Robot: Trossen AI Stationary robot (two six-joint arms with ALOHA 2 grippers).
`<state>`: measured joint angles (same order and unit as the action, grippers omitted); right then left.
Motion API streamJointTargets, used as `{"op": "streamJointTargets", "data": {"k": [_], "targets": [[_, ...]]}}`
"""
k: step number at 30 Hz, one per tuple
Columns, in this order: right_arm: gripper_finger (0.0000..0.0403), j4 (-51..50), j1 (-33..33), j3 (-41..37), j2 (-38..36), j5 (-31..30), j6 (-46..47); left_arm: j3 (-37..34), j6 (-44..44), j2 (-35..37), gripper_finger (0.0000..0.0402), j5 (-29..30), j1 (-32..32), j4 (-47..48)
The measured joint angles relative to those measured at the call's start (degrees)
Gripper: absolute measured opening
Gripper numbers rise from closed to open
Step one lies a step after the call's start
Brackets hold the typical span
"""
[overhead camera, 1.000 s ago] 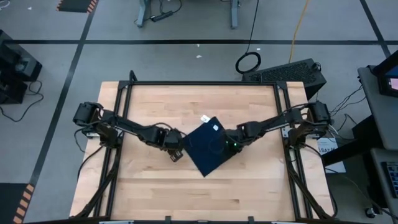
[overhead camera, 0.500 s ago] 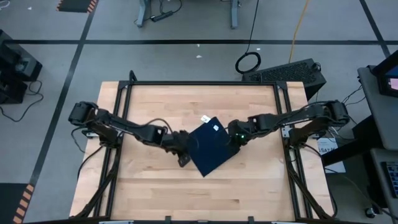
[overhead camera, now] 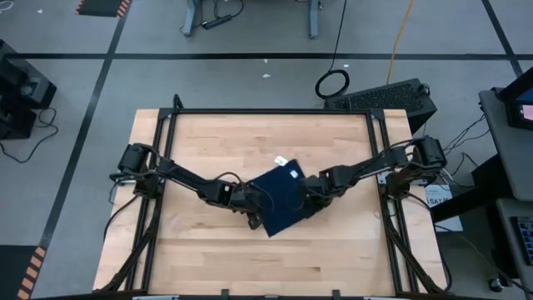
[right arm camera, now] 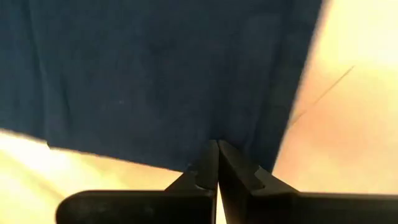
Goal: Roll towel into tight, uniform cylinder
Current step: Roll the blue cloth napkin
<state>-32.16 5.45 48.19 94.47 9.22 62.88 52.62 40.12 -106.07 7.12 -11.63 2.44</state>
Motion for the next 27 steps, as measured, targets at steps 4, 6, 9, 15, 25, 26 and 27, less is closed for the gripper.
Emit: {"op": "streamJointTargets", "data": {"k": [4,6,9,15,25,26,27], "targets": [[0.0,1.0,3.6,0.1,0.6,3.3,5.7,0.1,-0.6,-0.2,0.0121,2.1,1.4,1.7],[0.0,2.0,5.4,0.0,0.6,3.0,9.5,0.1,-1.9,0.1,0.0121,2.8,2.3,2.1],[0.0,5.0,7.7,0.0,0.6,2.6,14.0,-0.1,-5.4,0.6,0.0121,2.8,3.7,2.4],[0.0,6.4,8.6,-0.1,-1.7,0.1,18.5,-0.3,-14.1,4.1,0.0121,0.5,6.0,5.4],[0.0021,5.2,7.7,0.0,-15.5,-5.8,-11.4,3.9,-19.7,15.3,0.0121,-8.7,5.3,10.8],[0.0025,5.2,8.8,0.0,-16.7,-6.6,-16.8,4.0,-19.7,15.8,0.0121,-9.0,4.2,10.5],[0.003,5.4,9.9,-0.1,-17.6,-7.4,-21.9,4.1,-20.0,16.0,0.0121,-9.2,3.0,10.3]]}}
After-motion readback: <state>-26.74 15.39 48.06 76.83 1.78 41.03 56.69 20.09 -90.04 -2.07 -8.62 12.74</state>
